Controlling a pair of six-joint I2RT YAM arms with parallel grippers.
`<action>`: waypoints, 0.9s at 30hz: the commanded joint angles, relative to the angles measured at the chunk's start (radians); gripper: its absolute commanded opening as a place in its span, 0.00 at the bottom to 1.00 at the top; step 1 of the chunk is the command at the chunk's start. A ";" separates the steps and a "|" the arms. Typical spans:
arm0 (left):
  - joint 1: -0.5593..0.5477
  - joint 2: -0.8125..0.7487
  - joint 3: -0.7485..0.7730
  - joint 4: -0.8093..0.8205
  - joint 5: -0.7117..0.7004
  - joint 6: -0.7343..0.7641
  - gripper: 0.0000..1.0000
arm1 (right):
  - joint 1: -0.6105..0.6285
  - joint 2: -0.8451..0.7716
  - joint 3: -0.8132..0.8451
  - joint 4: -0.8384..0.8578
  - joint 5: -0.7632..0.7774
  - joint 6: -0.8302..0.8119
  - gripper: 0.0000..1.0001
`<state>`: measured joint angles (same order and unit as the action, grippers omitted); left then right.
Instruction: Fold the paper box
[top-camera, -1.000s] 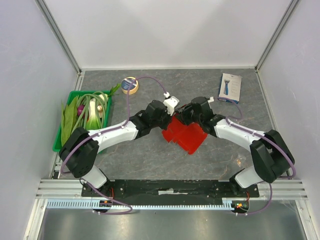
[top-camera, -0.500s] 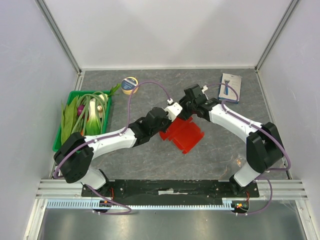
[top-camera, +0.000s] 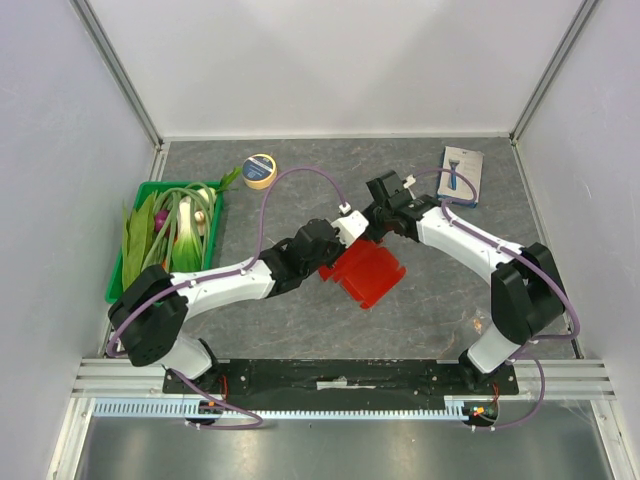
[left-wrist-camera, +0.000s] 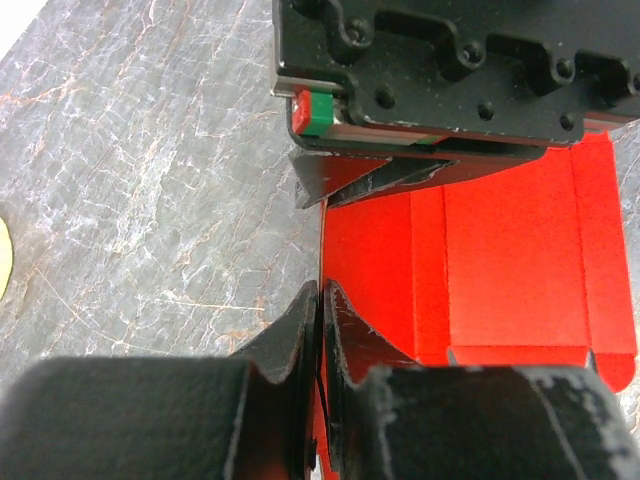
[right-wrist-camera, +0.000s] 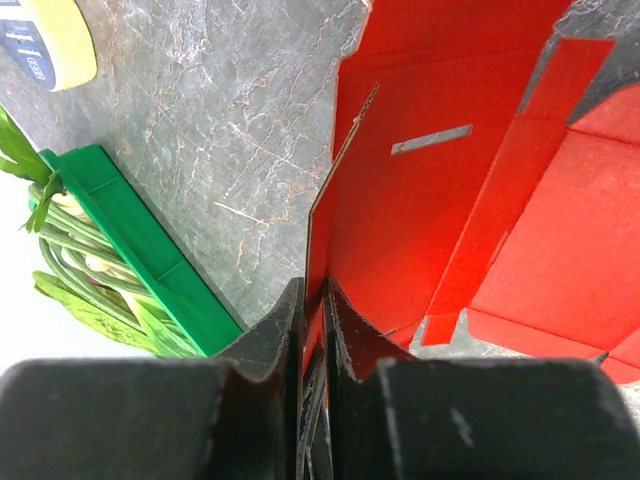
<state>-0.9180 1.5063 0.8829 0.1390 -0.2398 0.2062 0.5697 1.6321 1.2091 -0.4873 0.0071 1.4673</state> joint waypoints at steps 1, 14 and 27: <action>-0.010 -0.024 -0.009 0.060 -0.036 0.039 0.12 | 0.001 -0.024 -0.011 0.018 0.018 0.034 0.14; 0.120 -0.268 -0.067 -0.144 0.098 -0.509 0.56 | -0.048 -0.120 -0.361 0.582 -0.059 0.119 0.00; 0.248 -0.271 -0.288 0.071 0.203 -0.654 0.42 | -0.068 -0.069 -0.557 1.156 -0.099 0.008 0.00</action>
<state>-0.6861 1.2091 0.5995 0.0933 -0.0433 -0.3824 0.5064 1.5295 0.6559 0.4511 -0.0795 1.5360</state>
